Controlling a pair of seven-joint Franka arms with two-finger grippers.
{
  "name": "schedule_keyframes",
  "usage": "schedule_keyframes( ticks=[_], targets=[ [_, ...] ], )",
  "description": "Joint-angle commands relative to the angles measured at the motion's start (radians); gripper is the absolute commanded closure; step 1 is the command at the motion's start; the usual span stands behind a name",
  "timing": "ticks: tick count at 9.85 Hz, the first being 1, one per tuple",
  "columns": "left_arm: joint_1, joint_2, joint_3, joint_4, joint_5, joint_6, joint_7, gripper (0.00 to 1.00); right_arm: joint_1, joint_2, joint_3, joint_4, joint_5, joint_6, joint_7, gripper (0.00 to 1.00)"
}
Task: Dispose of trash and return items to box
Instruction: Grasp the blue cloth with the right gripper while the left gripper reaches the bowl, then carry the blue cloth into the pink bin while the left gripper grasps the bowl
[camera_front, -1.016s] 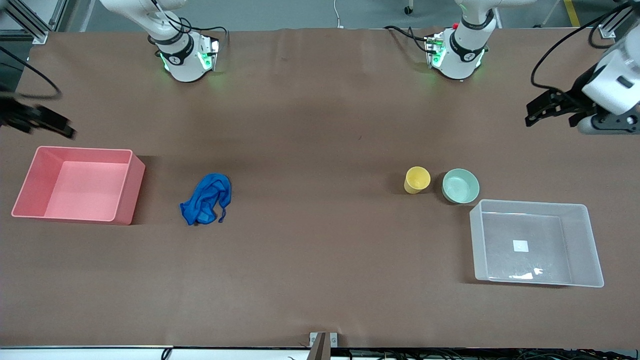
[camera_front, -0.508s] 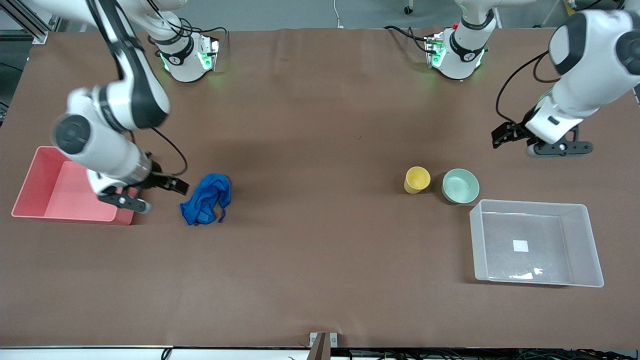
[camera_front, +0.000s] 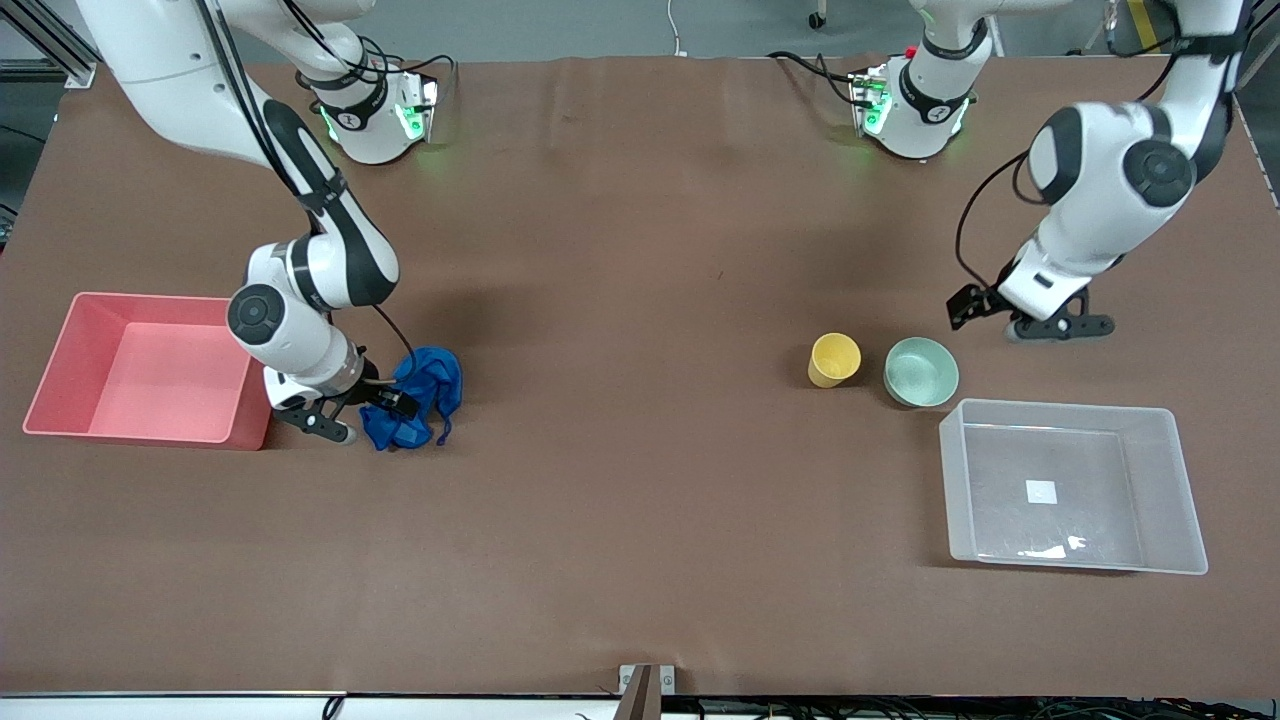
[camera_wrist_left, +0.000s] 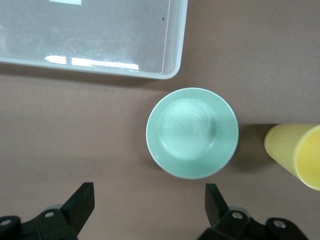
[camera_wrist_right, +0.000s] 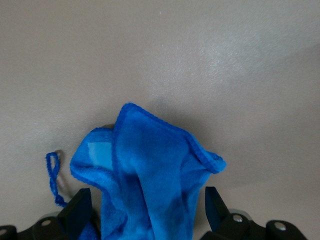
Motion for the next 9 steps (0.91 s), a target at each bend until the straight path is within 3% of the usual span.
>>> schedule_keyframes(
  ticks=[1,2,4,5,6,7,8,9],
  targets=[
    [0.0,0.116,0.006,-0.007,0.002,0.091,-0.01,0.03,-0.009,-0.013,0.013,-0.009,-0.011,0.004,0.007,0.13],
    [0.0,0.149,0.006,-0.004,0.001,0.124,-0.01,0.03,-0.009,-0.009,0.013,-0.01,-0.014,0.001,-0.005,0.48],
    [-0.001,0.257,0.006,-0.002,0.001,0.257,-0.025,0.03,-0.01,-0.005,0.013,-0.012,-0.012,-0.005,-0.004,0.87],
    [-0.001,0.284,0.006,-0.002,0.001,0.271,-0.03,0.05,-0.01,-0.005,0.013,-0.018,-0.014,-0.004,-0.005,0.97],
    [0.0,0.298,0.006,-0.002,0.001,0.283,-0.03,0.09,-0.015,-0.005,0.013,-0.018,-0.014,-0.009,-0.011,0.99],
    [0.002,0.315,0.006,-0.001,0.001,0.283,-0.03,0.25,-0.015,-0.018,0.013,-0.009,-0.012,-0.047,-0.028,0.99],
    [0.003,0.32,0.006,0.002,0.002,0.283,-0.029,0.66,-0.017,-0.06,0.007,0.01,-0.012,-0.153,-0.038,0.99],
    [0.002,0.315,0.006,0.007,0.002,0.283,-0.026,0.8,-0.02,-0.135,-0.007,0.036,-0.012,-0.294,-0.085,0.99]
  ],
)
